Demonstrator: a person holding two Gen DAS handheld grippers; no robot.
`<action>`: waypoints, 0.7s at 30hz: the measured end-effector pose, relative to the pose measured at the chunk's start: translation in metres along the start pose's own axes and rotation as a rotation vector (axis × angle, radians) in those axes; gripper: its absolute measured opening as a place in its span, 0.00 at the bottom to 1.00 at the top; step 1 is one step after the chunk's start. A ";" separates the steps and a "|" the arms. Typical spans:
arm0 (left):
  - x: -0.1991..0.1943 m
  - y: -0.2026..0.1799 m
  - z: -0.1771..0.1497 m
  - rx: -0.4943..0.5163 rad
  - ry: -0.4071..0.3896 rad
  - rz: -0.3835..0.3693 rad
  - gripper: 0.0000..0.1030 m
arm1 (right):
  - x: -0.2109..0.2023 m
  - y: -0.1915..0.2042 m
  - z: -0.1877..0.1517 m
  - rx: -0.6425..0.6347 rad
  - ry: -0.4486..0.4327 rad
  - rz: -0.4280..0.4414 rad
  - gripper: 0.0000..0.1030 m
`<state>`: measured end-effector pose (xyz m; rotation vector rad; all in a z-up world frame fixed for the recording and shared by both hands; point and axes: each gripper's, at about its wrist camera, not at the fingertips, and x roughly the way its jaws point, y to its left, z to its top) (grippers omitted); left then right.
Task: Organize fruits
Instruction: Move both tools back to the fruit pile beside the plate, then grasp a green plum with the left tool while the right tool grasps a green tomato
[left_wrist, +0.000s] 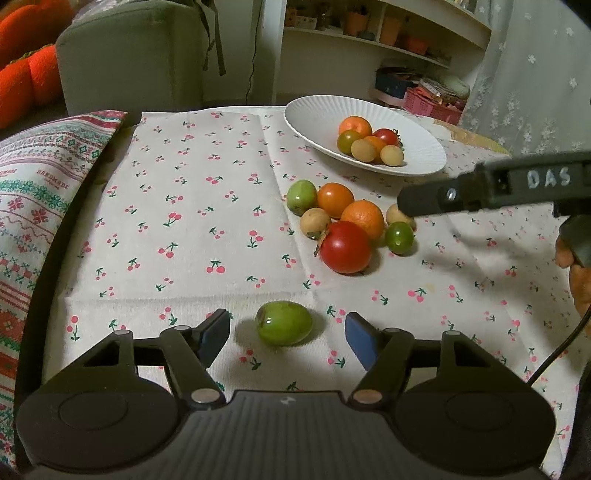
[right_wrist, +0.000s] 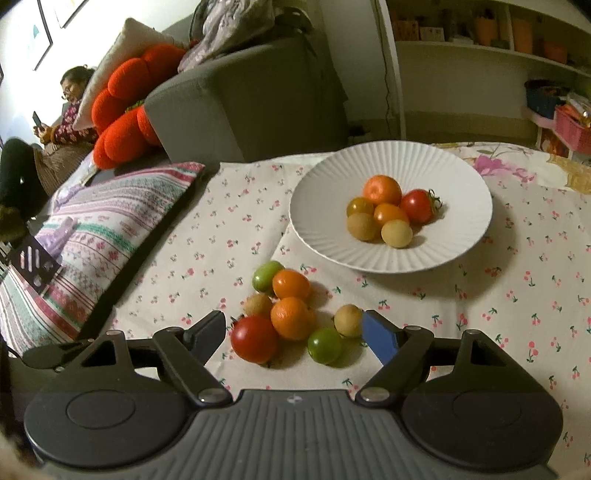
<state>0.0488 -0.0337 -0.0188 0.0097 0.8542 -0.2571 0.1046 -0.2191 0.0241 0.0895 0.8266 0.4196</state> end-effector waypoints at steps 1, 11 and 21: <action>0.001 0.000 0.000 0.000 -0.001 0.000 0.56 | 0.002 0.000 -0.001 -0.004 0.008 -0.004 0.71; 0.007 -0.003 -0.001 0.029 0.008 -0.009 0.34 | 0.011 0.002 -0.009 -0.041 0.045 -0.004 0.55; 0.009 -0.002 -0.001 0.028 0.004 -0.006 0.22 | 0.024 0.003 -0.010 -0.063 0.065 -0.033 0.42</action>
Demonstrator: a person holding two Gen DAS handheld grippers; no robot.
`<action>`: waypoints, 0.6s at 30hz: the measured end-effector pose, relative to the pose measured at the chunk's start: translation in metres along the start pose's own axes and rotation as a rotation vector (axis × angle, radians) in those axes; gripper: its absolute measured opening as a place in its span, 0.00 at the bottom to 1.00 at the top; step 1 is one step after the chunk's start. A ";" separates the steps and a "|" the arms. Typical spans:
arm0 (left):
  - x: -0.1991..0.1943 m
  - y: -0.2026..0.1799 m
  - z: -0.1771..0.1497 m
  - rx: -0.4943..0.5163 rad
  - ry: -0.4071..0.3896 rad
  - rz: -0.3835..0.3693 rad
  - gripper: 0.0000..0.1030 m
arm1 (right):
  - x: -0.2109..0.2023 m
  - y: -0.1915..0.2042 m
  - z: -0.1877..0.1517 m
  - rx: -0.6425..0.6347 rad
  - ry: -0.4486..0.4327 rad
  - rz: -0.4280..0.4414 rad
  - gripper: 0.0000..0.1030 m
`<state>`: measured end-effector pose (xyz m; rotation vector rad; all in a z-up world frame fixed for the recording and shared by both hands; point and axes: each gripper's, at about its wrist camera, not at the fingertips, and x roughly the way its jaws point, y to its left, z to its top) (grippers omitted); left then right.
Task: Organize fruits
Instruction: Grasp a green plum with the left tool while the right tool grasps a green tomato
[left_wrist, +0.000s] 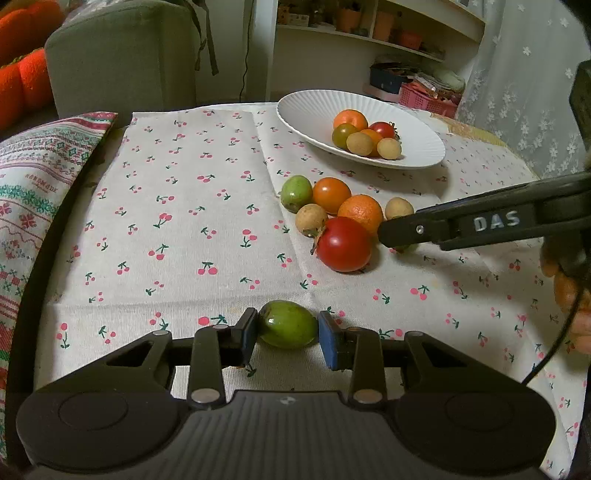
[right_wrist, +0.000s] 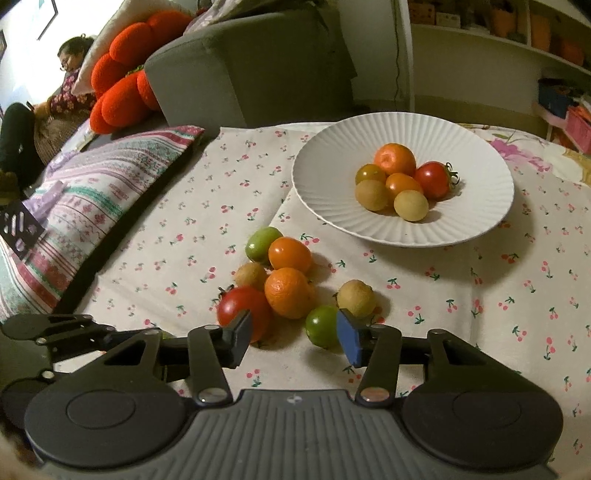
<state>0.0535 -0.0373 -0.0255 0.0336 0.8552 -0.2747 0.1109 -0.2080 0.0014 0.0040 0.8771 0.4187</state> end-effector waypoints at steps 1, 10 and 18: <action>0.000 0.000 0.000 -0.001 0.000 0.000 0.22 | 0.002 -0.001 0.000 0.000 0.005 -0.015 0.41; 0.000 0.001 0.001 -0.012 0.002 -0.005 0.22 | 0.011 -0.002 -0.001 -0.005 0.021 -0.049 0.36; 0.000 0.000 0.001 -0.016 0.000 0.001 0.22 | 0.016 -0.004 -0.001 -0.010 0.028 -0.064 0.23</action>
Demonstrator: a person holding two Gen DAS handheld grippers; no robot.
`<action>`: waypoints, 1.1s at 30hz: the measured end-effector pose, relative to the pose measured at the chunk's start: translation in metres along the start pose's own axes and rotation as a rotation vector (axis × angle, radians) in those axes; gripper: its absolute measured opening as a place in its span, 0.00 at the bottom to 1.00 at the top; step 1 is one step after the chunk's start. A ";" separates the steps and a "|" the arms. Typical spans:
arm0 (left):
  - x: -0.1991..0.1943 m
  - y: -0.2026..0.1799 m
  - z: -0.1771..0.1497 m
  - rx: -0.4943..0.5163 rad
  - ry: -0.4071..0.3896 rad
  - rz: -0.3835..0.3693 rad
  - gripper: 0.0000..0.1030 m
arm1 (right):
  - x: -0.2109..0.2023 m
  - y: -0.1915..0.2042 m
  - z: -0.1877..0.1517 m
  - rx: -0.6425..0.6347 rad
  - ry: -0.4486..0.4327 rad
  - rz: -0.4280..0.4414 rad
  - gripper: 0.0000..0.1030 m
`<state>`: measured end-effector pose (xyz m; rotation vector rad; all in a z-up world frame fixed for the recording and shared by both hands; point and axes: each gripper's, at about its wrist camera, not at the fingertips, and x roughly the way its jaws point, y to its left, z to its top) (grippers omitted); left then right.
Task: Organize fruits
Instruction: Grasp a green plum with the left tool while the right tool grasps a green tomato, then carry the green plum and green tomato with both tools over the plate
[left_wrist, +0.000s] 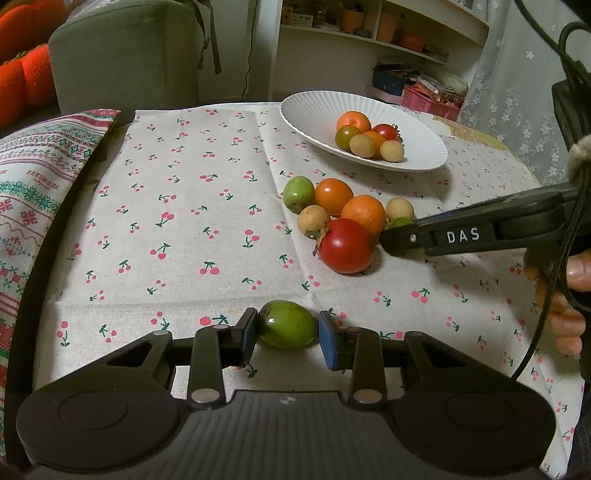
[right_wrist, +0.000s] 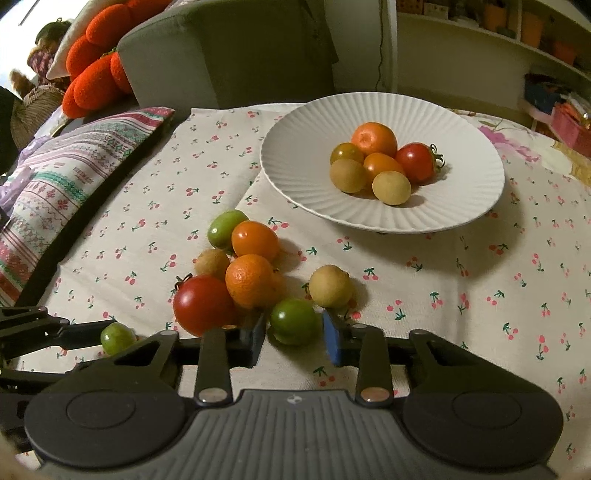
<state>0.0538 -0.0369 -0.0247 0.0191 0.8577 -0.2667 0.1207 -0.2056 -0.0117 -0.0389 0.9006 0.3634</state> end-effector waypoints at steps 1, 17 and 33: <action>0.000 0.000 0.000 0.000 -0.001 0.001 0.22 | -0.002 0.001 0.000 -0.009 -0.011 -0.002 0.23; -0.008 0.006 0.011 -0.034 -0.023 0.009 0.22 | -0.022 -0.007 0.005 0.015 -0.099 0.070 0.22; -0.010 -0.008 0.052 -0.016 -0.087 -0.025 0.22 | -0.058 -0.067 0.025 0.232 -0.289 0.065 0.22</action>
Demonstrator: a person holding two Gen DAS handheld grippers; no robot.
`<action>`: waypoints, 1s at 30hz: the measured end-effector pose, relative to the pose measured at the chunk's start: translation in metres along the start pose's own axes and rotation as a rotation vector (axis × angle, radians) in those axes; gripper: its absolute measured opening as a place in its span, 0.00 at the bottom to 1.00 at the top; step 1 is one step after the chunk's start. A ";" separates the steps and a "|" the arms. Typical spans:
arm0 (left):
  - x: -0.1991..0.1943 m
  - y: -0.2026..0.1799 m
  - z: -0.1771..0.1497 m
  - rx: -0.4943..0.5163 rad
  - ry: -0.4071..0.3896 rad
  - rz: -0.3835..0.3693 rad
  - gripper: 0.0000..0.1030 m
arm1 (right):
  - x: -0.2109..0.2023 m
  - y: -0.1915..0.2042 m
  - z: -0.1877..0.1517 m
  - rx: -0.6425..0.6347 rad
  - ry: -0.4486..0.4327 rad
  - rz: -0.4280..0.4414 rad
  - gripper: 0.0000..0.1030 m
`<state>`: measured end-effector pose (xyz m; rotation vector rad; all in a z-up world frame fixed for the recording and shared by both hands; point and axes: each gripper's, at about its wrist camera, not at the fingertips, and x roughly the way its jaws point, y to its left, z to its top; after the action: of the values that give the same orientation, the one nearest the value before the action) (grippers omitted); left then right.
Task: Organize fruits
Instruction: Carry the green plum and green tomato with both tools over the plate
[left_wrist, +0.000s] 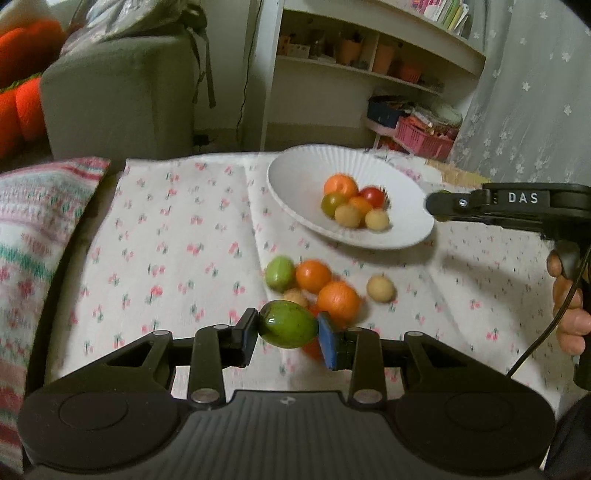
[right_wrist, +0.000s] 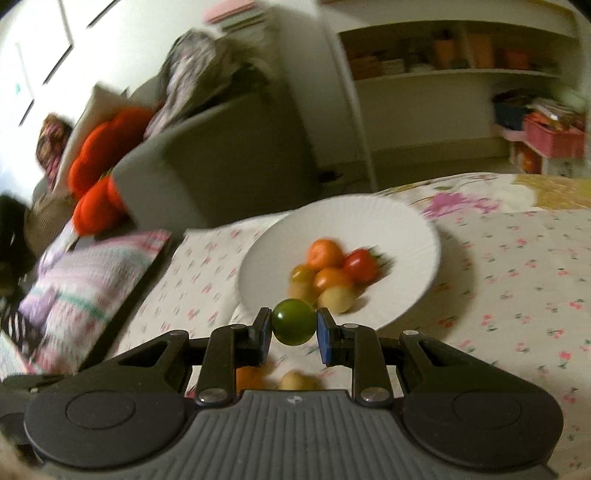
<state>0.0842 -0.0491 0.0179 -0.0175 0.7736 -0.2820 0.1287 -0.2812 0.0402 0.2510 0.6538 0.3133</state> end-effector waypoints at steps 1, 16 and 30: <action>0.002 -0.001 0.005 0.005 -0.006 0.001 0.22 | 0.000 -0.005 0.002 0.018 -0.010 -0.012 0.22; 0.046 -0.014 0.074 0.043 -0.039 -0.047 0.22 | 0.010 -0.045 0.022 0.129 -0.061 -0.076 0.22; 0.113 -0.016 0.109 0.053 -0.013 -0.083 0.22 | 0.034 -0.041 0.027 0.022 0.006 -0.092 0.22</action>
<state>0.2328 -0.1028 0.0202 -0.0018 0.7538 -0.3804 0.1791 -0.3100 0.0286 0.2401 0.6728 0.2184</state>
